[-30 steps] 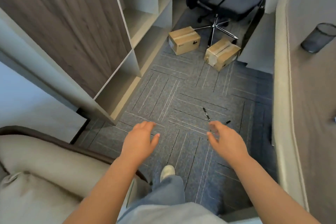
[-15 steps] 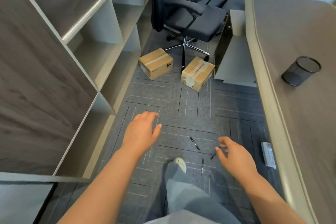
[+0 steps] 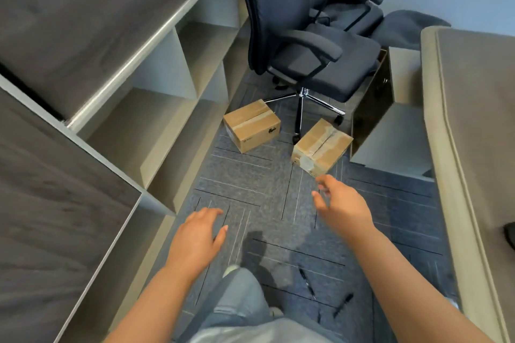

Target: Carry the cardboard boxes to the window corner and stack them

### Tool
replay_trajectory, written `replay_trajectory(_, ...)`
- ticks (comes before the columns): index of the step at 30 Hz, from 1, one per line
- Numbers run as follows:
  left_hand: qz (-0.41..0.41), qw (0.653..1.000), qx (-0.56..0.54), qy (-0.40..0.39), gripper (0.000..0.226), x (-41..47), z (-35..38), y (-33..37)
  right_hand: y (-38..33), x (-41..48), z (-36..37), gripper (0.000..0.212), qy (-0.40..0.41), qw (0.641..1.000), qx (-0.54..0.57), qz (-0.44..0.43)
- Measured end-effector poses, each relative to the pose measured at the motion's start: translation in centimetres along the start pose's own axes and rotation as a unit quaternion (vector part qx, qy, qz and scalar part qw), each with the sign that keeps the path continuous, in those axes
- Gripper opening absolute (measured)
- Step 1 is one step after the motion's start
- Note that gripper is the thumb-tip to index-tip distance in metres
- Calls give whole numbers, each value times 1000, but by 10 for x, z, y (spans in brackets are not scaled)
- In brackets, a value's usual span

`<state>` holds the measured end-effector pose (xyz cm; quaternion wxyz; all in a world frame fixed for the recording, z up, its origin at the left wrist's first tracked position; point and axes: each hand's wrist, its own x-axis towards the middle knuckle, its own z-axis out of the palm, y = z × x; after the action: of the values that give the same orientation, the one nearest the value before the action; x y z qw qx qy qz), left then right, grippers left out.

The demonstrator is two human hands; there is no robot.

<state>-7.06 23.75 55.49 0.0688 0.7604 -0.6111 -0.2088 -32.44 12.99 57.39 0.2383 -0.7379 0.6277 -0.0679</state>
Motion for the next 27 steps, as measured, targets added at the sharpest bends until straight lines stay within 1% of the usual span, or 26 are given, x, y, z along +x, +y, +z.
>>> replay_trajectory(3, 18, 1000, -3, -5, 41, 64, -7, 5, 2, 42, -1, 35, 29, 1000, -2, -3)
replay_trajectory(6, 46, 999, -14, -19, 41, 139, -14, 18, 10, 85, 2, 34, 17, 999, 1, 43)
replay_trajectory(10, 133, 990, 1, -38, 40, 243, -31, 41, 22, 136, 5, 36, 16, 993, 11, 117)
replay_trajectory(14, 205, 977, 27, -60, 38, 337, -50, 73, 32, 176, 6, 36, 17, 980, 29, 197)
replay_trajectory(17, 238, 967, 37, -82, 38, 397, -53, 96, 42, 203, 9, 36, 14, 966, 57, 250)
replay_trajectory(22, 264, 953, 71, -133, 39, 478, -26, 135, 70, 256, 10, 35, 25, 947, 100, 303)
replay_trajectory(27, 263, 939, 118, -184, 40, 555, 37, 162, 122, 328, 25, 39, 7, 933, 131, 334)
